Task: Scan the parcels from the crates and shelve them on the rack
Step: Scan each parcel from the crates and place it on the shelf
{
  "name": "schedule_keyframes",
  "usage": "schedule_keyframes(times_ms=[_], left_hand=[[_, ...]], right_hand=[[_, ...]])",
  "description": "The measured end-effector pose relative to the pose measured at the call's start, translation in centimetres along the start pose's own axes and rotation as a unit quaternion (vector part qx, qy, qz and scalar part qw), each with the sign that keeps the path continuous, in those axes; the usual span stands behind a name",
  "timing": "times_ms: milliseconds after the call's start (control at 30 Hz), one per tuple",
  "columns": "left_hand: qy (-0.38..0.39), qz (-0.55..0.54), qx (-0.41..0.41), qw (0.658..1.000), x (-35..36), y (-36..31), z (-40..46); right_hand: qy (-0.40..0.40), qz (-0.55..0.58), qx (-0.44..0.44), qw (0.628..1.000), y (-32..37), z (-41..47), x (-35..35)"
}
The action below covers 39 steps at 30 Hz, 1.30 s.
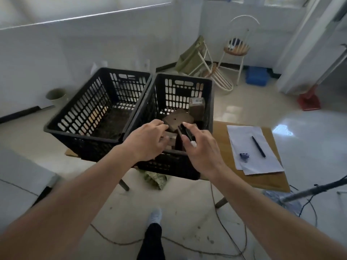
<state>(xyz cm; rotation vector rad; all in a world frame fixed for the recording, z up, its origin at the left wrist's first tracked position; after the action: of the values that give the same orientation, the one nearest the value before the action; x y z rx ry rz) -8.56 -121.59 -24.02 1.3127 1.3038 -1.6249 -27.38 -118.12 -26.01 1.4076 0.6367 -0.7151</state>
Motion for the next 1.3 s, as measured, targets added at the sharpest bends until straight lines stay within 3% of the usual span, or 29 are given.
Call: schedule_keyframes(times_ms=[333,567,1100,1300], left_hand=[[0.107,-0.002,0.036,0.994,5.7,8.2,17.5],[0.181,-0.007,0.040,0.983,11.1,10.5,25.5],[0.232,0.006,-0.011,0.973,21.6,8.2,33.7],[0.251,-0.063,-0.063,0.964,21.4,9.2,34.6]], right_hand=[[0.005,-0.015,0.135,0.991,-2.4,14.2,7.5],[0.019,-0.039,0.231,0.972,-5.6,20.4,10.7],[0.038,-0.014,0.310,0.950,-11.4,24.1,12.7],[0.050,-0.012,0.314,0.948,-10.9,23.8,12.6]])
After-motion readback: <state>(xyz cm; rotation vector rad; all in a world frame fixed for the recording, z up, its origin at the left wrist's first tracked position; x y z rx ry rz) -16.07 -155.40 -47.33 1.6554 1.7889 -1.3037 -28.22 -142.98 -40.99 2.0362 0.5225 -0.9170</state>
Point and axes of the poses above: each hand's wrist, its own z-axis towards the middle knuckle, its own x-axis out of the palm, y = z × x, the point moved 3 cm from there along z, towards the middle knuckle, and after that the axes turned 5 degrees about -y, right-handed, at the moved point
